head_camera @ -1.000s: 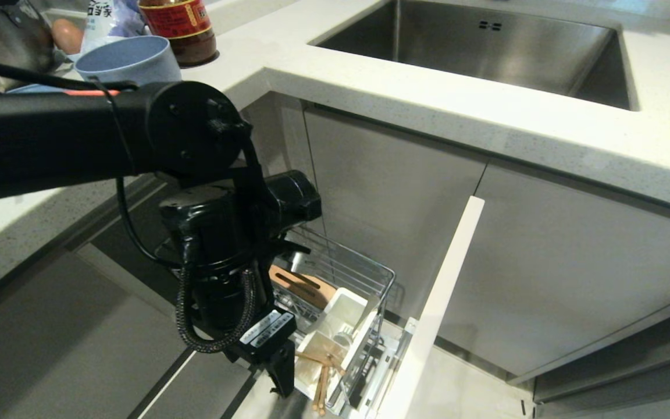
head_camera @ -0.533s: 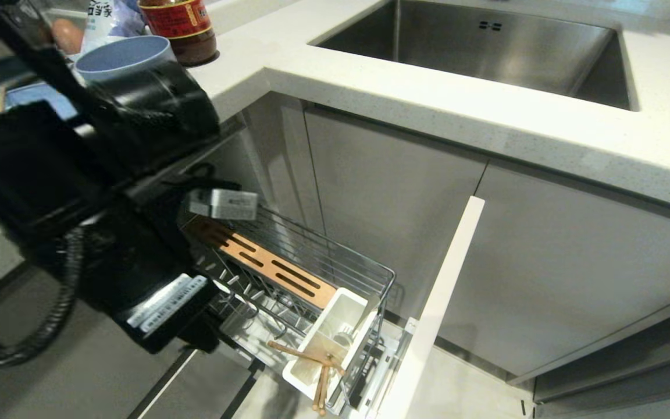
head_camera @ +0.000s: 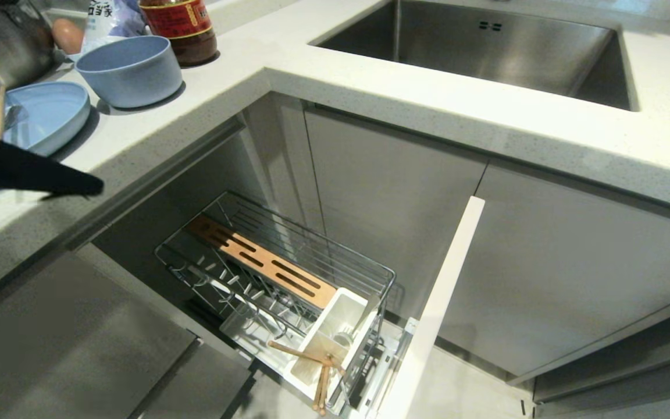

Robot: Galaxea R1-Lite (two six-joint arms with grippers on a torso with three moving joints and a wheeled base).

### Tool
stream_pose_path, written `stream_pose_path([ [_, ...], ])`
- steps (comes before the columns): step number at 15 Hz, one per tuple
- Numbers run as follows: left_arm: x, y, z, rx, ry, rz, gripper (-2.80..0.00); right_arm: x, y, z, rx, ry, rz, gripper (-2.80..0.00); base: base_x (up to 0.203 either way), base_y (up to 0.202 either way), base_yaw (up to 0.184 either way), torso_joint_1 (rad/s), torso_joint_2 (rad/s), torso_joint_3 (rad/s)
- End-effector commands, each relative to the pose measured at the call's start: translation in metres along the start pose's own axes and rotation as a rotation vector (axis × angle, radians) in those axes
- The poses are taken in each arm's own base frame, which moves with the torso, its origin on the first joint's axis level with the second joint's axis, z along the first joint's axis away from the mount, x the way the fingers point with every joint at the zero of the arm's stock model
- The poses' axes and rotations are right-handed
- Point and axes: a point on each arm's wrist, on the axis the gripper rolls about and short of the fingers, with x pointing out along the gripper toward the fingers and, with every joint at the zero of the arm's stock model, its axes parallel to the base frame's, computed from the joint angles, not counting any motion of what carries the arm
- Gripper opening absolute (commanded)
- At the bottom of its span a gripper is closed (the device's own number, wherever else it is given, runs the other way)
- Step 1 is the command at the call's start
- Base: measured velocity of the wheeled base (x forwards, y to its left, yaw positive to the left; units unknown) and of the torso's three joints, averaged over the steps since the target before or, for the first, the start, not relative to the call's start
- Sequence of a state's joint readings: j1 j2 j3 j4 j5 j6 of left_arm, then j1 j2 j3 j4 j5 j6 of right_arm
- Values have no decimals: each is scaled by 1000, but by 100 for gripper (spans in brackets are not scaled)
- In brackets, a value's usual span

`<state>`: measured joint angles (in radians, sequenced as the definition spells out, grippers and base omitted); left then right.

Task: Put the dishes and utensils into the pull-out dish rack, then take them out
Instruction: Pick up the chopsticks and place it in the cupboard

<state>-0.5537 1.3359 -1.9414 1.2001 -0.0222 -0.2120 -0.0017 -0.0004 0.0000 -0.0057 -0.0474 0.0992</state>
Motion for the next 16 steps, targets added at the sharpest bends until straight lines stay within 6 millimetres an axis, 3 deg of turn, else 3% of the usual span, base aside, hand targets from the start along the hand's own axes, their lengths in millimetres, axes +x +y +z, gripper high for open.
stream_pose_path([
  [1,-39,11,-2,-85,-216,86,-280,0,0,0,1,-5,1,-280,0,0,0,0,0,0],
  [7,-58,36,6,-259,-455,658,-280,0,0,0,1,-5,1,-280,0,0,0,0,0,0],
  [8,-57,41,7,-288,-453,744,-110,0,0,0,1,-5,1,-280,0,0,0,0,0,0],
  [9,-55,47,8,-310,-448,804,0,0,0,0,1,-5,1,-280,0,0,0,0,0,0],
  [16,-18,78,22,-408,-327,890,0,0,0,0,1,-5,1,-280,0,0,0,0,0,0],
])
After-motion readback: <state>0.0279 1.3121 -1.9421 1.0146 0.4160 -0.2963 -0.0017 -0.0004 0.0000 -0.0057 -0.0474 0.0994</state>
